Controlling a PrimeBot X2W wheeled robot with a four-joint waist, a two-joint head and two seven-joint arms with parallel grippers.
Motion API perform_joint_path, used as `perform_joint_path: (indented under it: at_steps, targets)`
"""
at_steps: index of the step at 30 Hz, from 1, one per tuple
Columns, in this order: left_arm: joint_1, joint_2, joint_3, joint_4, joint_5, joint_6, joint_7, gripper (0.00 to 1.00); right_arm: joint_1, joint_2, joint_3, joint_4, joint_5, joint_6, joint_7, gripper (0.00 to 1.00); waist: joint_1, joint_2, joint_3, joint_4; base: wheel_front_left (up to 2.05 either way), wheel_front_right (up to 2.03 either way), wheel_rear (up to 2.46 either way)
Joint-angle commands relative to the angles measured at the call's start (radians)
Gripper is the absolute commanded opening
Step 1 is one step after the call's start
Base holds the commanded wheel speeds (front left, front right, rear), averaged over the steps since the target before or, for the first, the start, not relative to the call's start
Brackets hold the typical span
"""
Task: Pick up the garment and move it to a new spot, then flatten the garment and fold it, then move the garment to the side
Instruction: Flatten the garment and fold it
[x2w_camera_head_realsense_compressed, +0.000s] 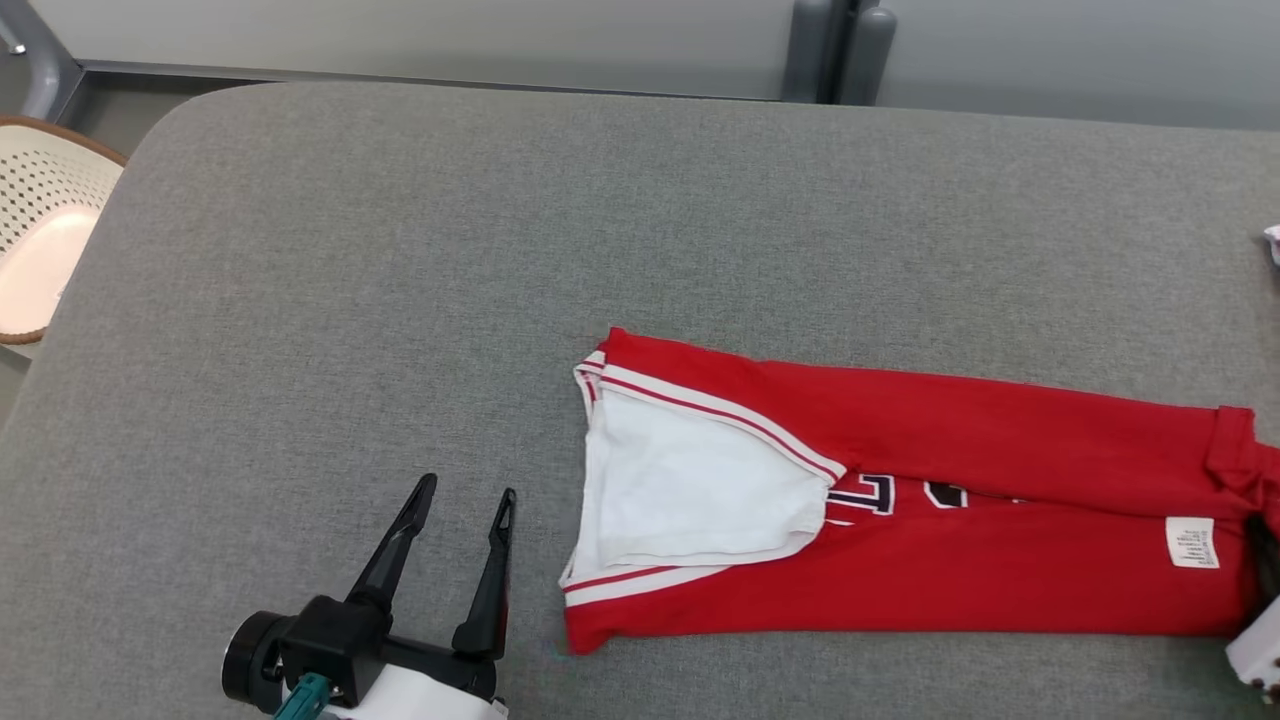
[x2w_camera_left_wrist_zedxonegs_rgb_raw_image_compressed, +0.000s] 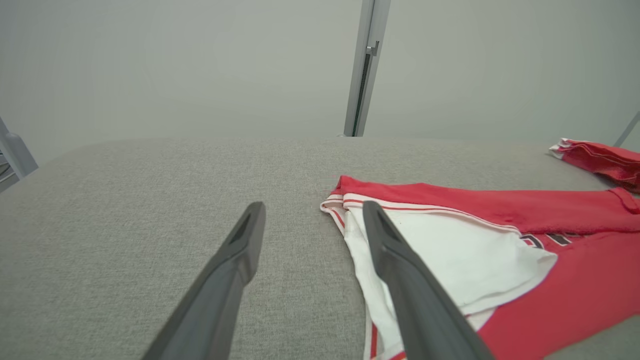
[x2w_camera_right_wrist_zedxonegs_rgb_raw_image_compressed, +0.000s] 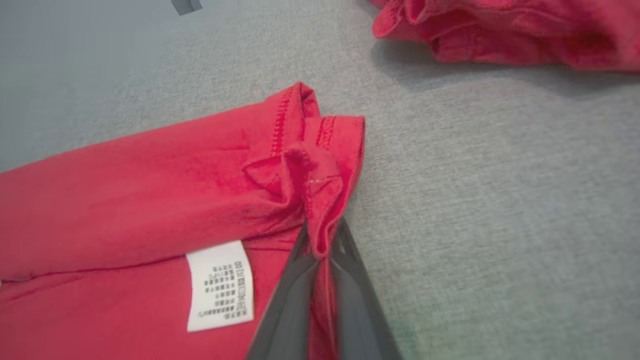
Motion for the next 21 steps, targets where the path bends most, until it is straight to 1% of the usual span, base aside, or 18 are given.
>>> perform_joint_path:
  at_steps: [1,4,5,9,15,18,21]
  targets:
    - [0.007,-0.002,0.01,0.002,0.01,-0.008,-0.004,1.0,0.015,-0.029,-0.02,-0.003,-0.011,-0.005,-0.006,0.0,0.0,0.0,-0.002,-0.011,0.0,0.0,0.0]
    - [0.008,-0.014,0.022,0.004,0.024,-0.024,-0.004,1.0,0.016,-0.067,-0.045,-0.045,-0.045,-0.004,0.005,0.0,0.0,0.0,-0.007,-0.029,0.0,0.0,0.0]
    - [0.011,-0.019,0.03,0.008,0.031,-0.032,-0.004,1.0,0.022,-0.085,-0.063,-0.085,-0.074,-0.004,0.025,0.0,0.0,0.0,-0.01,-0.038,0.0,0.0,0.0]
    - [0.015,-0.032,0.044,0.014,0.043,-0.046,-0.004,1.0,0.03,-0.084,-0.098,-0.212,-0.124,-0.004,0.102,0.0,0.0,0.0,-0.013,-0.051,0.0,0.0,0.0]
    - [0.013,-0.045,0.055,0.021,0.062,-0.064,-0.004,1.0,0.055,-0.005,-0.114,-0.498,-0.219,-0.004,0.286,0.0,0.0,0.0,-0.018,-0.05,0.0,0.0,0.0]
    - [0.014,-0.05,0.06,0.028,0.069,-0.073,-0.004,1.0,0.078,0.057,-0.103,-0.662,-0.275,-0.004,0.372,0.0,0.0,0.0,-0.022,-0.035,0.0,0.0,0.0]
    - [0.013,-0.057,0.061,0.04,0.074,-0.083,-0.004,1.0,0.091,0.112,-0.076,-0.788,-0.334,-0.004,0.435,0.0,0.0,0.0,-0.023,-0.017,0.0,0.0,0.0]
